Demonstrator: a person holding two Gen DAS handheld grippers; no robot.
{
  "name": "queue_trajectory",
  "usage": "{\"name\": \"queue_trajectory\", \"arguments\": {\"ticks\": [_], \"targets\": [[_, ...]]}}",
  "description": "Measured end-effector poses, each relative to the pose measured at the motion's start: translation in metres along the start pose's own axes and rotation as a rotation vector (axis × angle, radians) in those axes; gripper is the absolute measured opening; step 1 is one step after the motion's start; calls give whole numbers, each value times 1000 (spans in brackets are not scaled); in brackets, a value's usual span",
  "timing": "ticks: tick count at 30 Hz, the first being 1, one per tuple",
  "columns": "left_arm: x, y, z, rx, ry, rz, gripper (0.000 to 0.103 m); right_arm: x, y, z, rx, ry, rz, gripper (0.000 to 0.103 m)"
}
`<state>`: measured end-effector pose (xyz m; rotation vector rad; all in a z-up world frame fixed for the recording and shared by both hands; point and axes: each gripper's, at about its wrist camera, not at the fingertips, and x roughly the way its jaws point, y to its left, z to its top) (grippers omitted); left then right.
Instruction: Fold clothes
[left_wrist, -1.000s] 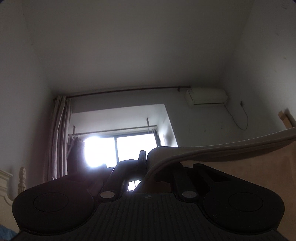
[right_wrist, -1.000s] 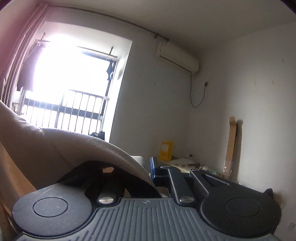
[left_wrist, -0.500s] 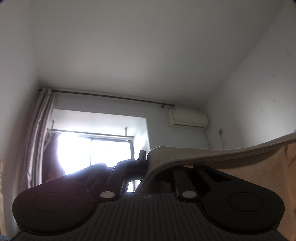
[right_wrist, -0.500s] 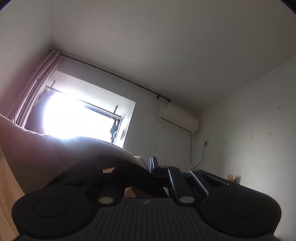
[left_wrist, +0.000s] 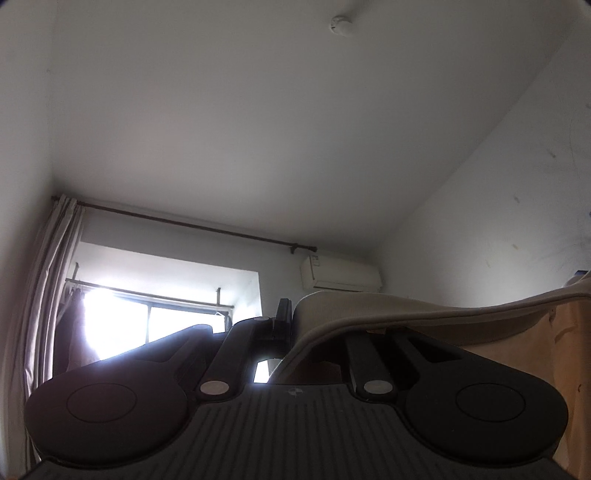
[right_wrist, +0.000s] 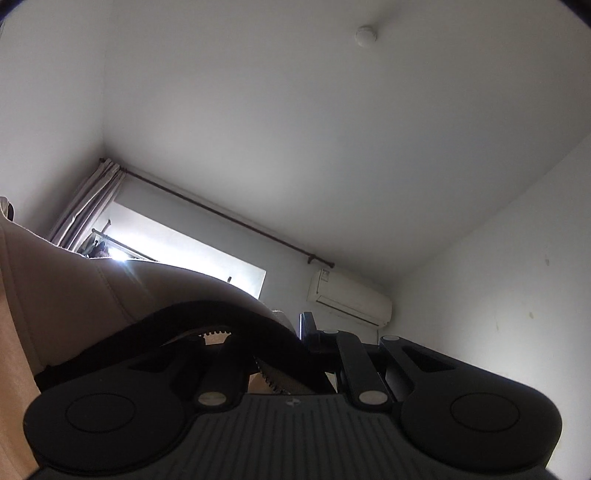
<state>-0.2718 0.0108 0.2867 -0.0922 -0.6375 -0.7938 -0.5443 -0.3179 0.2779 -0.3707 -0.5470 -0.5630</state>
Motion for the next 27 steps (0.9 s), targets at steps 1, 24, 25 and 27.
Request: {"name": "queue_trajectory", "arguments": {"ticks": [1, 24, 25, 27], "targets": [[-1, -1, 0, -1, 3, -6, 9, -1, -2, 0, 2, -2, -2, 9], [92, 45, -294, -241, 689, -13, 11, 77, 30, -230, 45, 575, 60, 9], [98, 50, -314, -250, 726, -5, 11, 87, 37, -249, 40, 604, 62, 9], [106, 58, -353, -279, 798, 11, 11, 102, 50, -285, 38, 663, 73, 9]]}}
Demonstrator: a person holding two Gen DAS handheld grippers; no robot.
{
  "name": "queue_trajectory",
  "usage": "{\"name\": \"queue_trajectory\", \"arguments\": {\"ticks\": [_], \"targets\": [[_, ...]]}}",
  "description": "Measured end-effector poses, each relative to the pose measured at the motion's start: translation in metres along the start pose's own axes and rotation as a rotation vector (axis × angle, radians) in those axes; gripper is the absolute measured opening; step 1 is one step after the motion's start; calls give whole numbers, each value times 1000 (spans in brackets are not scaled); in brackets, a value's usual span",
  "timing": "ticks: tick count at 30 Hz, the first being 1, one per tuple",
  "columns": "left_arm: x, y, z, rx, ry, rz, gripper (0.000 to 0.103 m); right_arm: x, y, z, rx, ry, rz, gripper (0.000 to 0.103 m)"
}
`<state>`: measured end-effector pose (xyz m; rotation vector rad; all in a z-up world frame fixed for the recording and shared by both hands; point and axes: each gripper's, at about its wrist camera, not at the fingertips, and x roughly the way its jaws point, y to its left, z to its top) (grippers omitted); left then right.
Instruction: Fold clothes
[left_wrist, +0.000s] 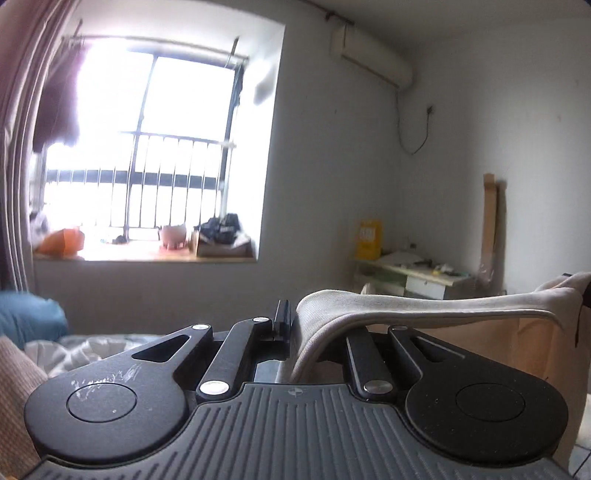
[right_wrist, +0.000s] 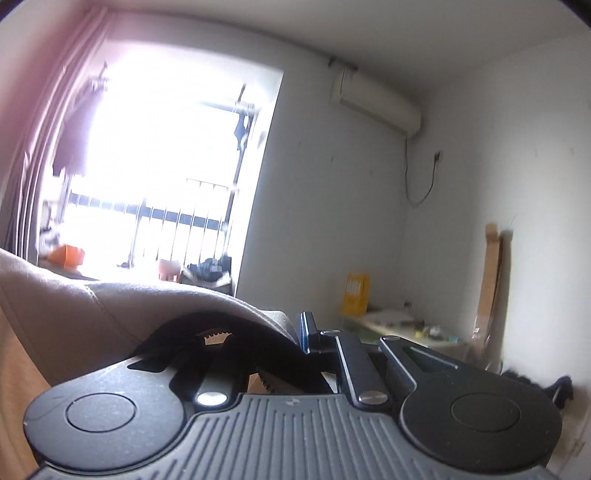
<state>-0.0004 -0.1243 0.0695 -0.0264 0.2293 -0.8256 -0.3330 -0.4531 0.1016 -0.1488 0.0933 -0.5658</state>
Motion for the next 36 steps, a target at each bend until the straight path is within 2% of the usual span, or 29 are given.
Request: {"name": "queue_trajectory", "arguments": {"ticks": [2, 5, 12, 17, 18, 20, 21, 22, 23, 24, 25, 27, 28, 29, 36], "targets": [[27, 16, -18, -30, 64, 18, 11, 38, 17, -12, -9, 56, 12, 9], [66, 39, -32, -49, 118, 48, 11, 89, 37, -30, -17, 135, 31, 9], [110, 62, -35, -103, 172, 97, 12, 173, 62, -80, -25, 258, 59, 9], [156, 66, -55, -116, 216, 152, 15, 228, 80, -104, -7, 328, 64, 9], [169, 68, -62, -137, 260, 157, 17, 240, 82, -112, 8, 351, 65, 9], [198, 74, -83, -187, 402, 164, 34, 268, 84, -136, 67, 425, 80, 12], [212, 78, -97, -219, 482, 149, 37, 281, 83, -150, 106, 474, 90, 13], [225, 83, -111, -251, 562, 131, 38, 291, 81, -165, 148, 529, 97, 21], [236, 87, -126, -270, 625, 130, 38, 299, 80, -180, 189, 584, 101, 39], [242, 87, -139, -270, 677, 138, 38, 306, 78, -195, 226, 646, 107, 46], [242, 87, -147, -262, 695, 147, 39, 310, 76, -207, 256, 707, 117, 50], [234, 85, -151, -245, 667, 149, 45, 310, 72, -223, 291, 768, 119, 50], [229, 83, -150, -235, 644, 149, 51, 306, 69, -225, 296, 765, 114, 51], [224, 83, -148, -228, 624, 153, 52, 303, 66, -225, 299, 753, 110, 52], [173, 71, -129, -151, 437, 132, 53, 253, 53, -175, 310, 523, 111, 53]]}}
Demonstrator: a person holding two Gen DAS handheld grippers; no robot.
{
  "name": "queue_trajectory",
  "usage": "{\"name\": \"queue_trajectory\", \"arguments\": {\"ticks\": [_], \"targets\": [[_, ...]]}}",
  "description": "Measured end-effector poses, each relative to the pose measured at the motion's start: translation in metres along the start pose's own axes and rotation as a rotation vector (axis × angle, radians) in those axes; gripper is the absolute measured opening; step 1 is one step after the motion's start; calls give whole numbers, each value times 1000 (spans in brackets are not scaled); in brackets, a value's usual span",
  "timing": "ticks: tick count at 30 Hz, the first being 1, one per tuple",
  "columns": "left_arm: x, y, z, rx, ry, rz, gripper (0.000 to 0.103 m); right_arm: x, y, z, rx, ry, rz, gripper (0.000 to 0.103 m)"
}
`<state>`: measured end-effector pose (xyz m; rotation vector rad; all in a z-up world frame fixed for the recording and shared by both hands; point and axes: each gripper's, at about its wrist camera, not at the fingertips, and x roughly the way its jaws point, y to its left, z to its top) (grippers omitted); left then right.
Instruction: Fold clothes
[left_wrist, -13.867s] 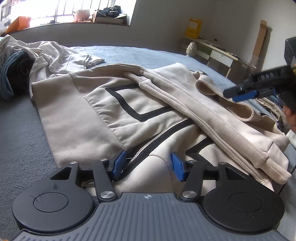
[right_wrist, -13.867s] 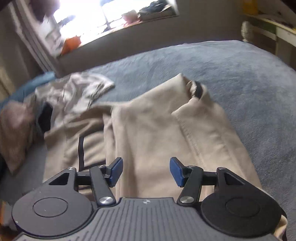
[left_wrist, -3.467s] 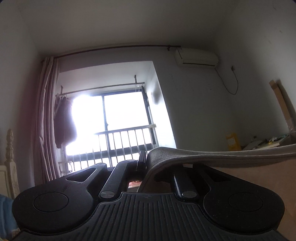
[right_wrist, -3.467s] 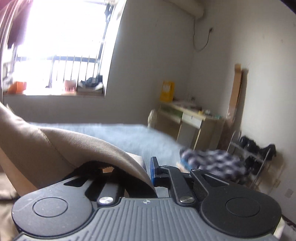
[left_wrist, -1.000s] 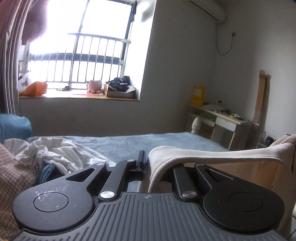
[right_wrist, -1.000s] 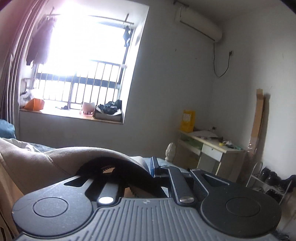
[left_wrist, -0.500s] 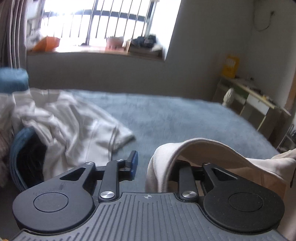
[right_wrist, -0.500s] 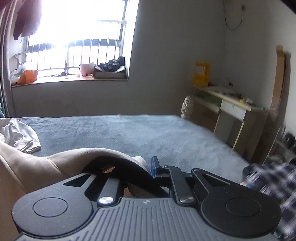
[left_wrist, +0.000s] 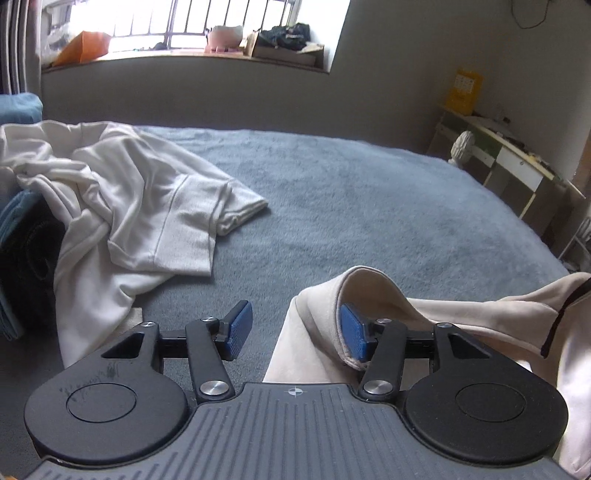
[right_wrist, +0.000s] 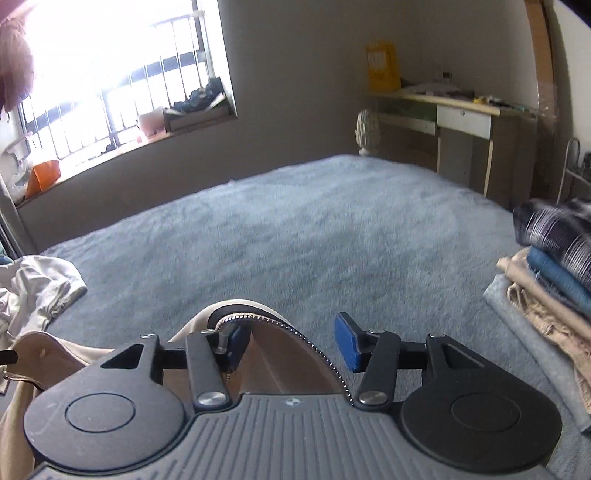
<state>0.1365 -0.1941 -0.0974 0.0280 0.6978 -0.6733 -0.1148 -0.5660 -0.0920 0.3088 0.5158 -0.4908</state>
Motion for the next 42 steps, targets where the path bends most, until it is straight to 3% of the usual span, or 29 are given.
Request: {"name": "queue_trajectory", "arguments": {"ticks": [4, 6, 7, 8, 10, 13, 14, 18, 21, 23, 26, 30, 31, 33, 35, 38, 40, 42], "targets": [[-13, 1, -8, 4, -56, -21, 57, -29, 13, 3, -6, -118, 18, 53], [-11, 2, -12, 2, -57, -28, 57, -22, 15, 6, 17, -111, 17, 56], [-7, 1, -12, 0, -44, -25, 57, -16, 15, 7, 31, -98, 15, 63], [-2, 2, -14, -11, -27, -23, 57, -5, 12, 8, 57, -43, 3, 69], [1, 3, -19, -27, 2, -37, 57, 28, 4, 7, 124, 138, -35, 69], [-5, 2, -30, 6, 5, -54, 57, 40, 0, -5, 152, 277, -79, 66], [-7, 1, -33, 20, 6, -58, 57, 35, 2, -8, 136, 267, -85, 66], [-20, -4, -44, 113, 11, -92, 57, -13, 22, -15, -6, 68, -63, 66], [-30, -11, -55, 171, 14, -115, 57, -22, 46, -17, -143, 66, 86, 66], [-35, -14, -61, 178, 22, -127, 57, -9, 63, -23, -208, 165, 141, 65], [-46, -14, -73, 160, 33, -142, 57, 30, 78, -39, -213, 351, 133, 58], [-61, -11, -89, 160, 43, -148, 57, 88, 67, -48, -29, 507, 69, 51], [-64, -9, -91, 162, 50, -148, 57, 99, 62, -42, 42, 507, 67, 44], [-70, -5, -95, 161, 65, -146, 57, 104, 56, -13, 180, 388, 72, 43], [-75, 1, -98, 158, 77, -137, 57, 94, 49, 12, 304, 218, 170, 42], [-81, 10, -102, 141, 86, -125, 57, 71, 40, 31, 399, 79, 262, 43], [-83, 16, -104, 122, 85, -112, 57, 54, 33, 31, 434, 47, 285, 43], [-87, 25, -104, 77, 92, -109, 57, 37, 22, 22, 476, 80, 305, 43]]}}
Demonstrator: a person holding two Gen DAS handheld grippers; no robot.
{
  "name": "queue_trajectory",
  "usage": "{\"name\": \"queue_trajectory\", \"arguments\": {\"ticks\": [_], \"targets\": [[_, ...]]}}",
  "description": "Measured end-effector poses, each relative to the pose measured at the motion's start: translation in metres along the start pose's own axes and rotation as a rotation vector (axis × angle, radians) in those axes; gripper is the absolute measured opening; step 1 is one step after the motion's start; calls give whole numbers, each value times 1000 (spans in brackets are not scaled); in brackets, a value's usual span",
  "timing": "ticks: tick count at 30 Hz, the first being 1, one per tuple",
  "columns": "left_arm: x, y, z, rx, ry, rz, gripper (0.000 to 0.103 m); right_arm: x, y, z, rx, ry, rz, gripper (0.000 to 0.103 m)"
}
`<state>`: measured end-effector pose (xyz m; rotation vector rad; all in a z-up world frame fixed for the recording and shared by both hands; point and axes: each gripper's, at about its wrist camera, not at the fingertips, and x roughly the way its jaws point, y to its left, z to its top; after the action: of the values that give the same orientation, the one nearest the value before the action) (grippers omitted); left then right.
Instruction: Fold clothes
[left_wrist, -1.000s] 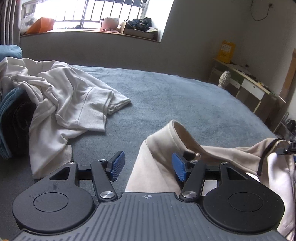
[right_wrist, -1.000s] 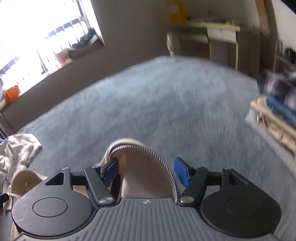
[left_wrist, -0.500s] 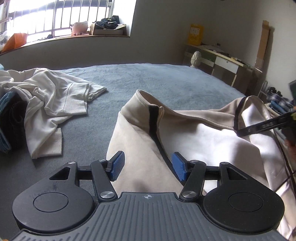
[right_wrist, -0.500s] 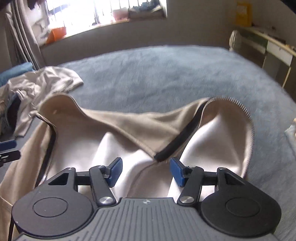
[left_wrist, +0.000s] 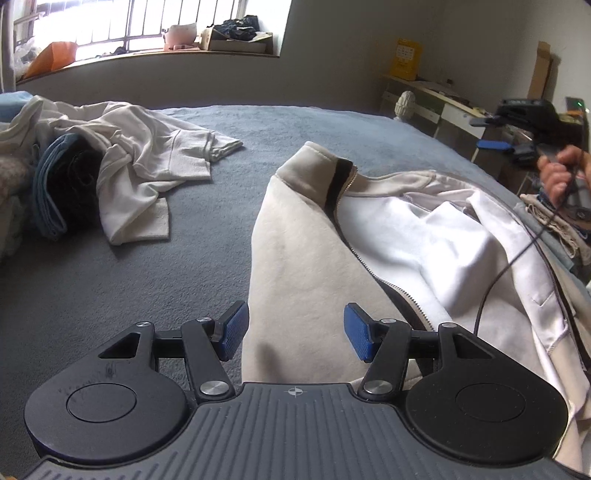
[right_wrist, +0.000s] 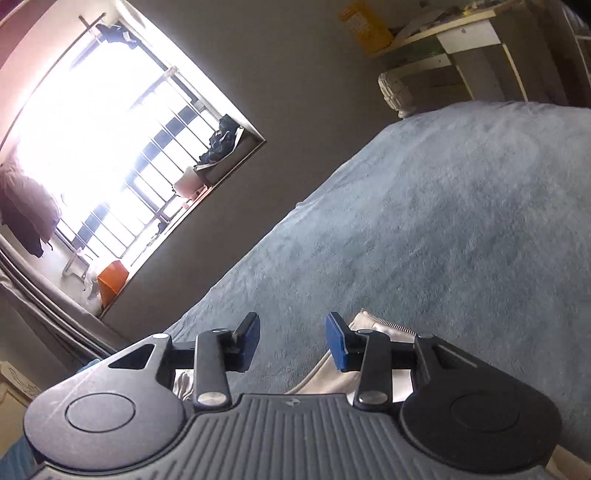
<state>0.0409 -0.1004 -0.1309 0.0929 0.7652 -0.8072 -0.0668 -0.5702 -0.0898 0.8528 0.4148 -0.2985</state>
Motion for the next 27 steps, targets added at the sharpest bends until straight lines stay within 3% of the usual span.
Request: {"name": "queue_trajectory", "arguments": {"ticks": [3, 7, 12, 16, 20, 23, 27], "targets": [[-12, 14, -3, -81, -4, -3, 57, -39, -13, -18, 79, 94, 46, 43], [-34, 29, -9, -154, -7, 19, 57, -114, -13, -35, 51, 156, 155, 43], [-72, 35, -12, -195, -26, 42, 57, -198, -8, -55, 65, 222, 305, 62], [-104, 33, -19, -214, -14, 71, 57, -222, -7, -101, 89, 330, 361, 69], [-139, 26, -31, -208, -11, 98, 57, -198, -13, -168, 167, 475, 354, 70], [-157, 18, -44, -211, 17, 81, 59, -181, -14, -208, 167, 572, 267, 70], [-159, 0, -65, -191, 77, 28, 60, -200, -22, -215, 121, 513, 126, 69]]}}
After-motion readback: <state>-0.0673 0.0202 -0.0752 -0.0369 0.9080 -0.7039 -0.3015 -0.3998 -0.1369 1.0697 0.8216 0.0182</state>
